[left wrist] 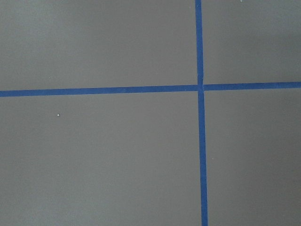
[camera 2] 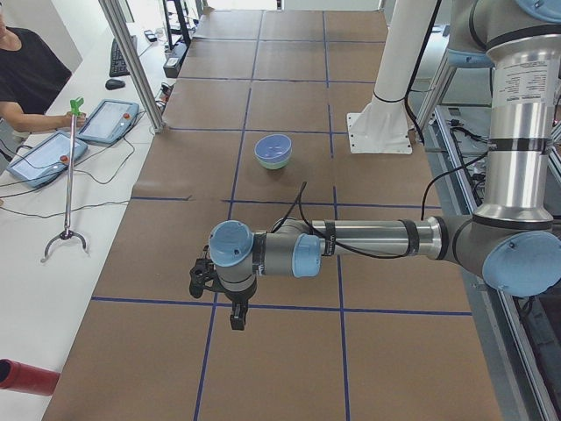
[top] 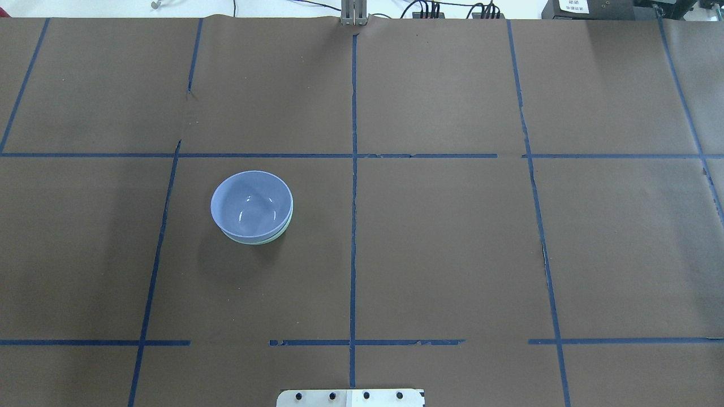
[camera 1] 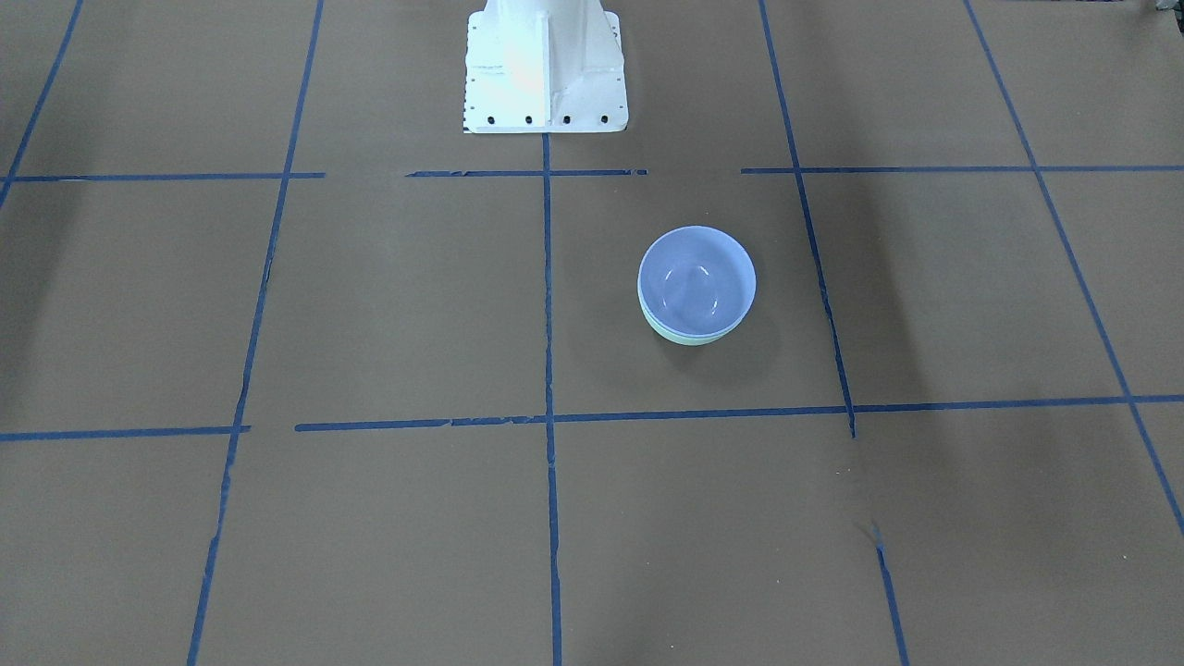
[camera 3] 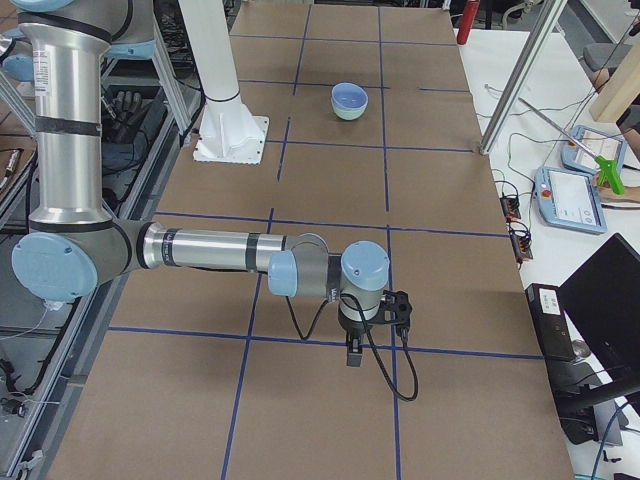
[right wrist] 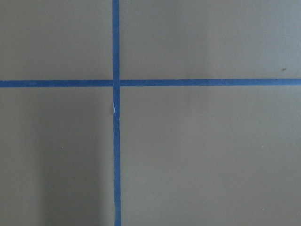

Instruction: Stack blue bowl on green bowl

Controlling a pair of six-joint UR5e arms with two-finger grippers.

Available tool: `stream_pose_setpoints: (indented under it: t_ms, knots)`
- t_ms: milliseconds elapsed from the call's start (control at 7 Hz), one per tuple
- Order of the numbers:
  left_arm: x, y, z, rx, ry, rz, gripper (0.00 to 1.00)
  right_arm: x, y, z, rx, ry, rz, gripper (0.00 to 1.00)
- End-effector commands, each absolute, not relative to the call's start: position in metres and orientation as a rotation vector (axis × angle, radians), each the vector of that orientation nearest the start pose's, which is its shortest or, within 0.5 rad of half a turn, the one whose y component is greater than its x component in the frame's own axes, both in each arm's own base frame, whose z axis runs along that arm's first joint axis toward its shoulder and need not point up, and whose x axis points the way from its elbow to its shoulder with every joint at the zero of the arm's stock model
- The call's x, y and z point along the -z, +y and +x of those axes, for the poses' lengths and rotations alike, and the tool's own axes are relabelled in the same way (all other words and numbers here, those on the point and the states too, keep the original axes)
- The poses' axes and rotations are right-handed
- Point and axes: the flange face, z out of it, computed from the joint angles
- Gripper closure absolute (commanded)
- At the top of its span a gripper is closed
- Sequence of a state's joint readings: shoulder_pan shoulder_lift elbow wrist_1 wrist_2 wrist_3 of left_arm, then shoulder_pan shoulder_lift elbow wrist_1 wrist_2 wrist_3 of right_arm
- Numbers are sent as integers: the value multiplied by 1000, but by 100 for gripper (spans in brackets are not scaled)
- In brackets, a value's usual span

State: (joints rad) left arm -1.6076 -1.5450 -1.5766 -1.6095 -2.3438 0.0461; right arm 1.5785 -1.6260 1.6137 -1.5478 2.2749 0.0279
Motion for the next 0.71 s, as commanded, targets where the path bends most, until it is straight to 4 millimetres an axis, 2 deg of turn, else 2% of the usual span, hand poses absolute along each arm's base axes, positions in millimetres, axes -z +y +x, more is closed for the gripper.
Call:
stream_pose_setpoints:
  t_ms: [0, 571]
  knots:
    - [-664, -480, -81, -19, 772, 51, 0, -667, -469, 72, -30, -704, 3, 0]
    - [-662, -481, -81, -20, 770, 55, 0, -667, -469, 72, -30, -704, 3, 0]
